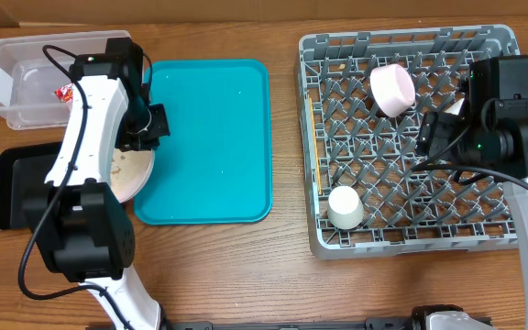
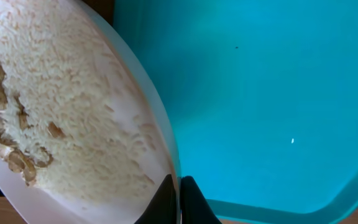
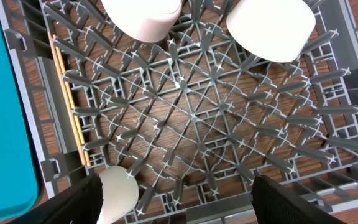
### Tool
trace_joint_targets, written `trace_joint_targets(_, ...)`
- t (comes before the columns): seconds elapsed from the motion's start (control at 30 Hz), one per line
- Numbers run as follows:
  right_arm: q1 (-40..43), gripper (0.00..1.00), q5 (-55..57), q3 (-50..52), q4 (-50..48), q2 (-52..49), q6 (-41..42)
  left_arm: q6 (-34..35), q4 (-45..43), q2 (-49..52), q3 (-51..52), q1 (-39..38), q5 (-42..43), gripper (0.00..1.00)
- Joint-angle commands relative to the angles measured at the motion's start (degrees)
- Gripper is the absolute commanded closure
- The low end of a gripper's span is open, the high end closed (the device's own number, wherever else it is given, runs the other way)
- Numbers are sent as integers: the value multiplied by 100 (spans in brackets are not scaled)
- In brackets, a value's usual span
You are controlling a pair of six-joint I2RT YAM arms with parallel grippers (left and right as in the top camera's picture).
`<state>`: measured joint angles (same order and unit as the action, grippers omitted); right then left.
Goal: Sort waste into correct bins and load items into the dishwasher
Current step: 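Tilt the white plate steeply with the left gripper, dumping rice onto the black tray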
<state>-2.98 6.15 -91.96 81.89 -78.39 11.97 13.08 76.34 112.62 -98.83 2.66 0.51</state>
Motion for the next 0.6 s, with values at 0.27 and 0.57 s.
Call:
trace_joint_targets(0.27,17,21,-20,-24,-20,-13,-2,-623,120,-404,-164,424,1010,96)
trace_joint_targets(0.57,17,20,-20,-24,-7,-13,-2,-911,192,-404,-164,872,1646,96)
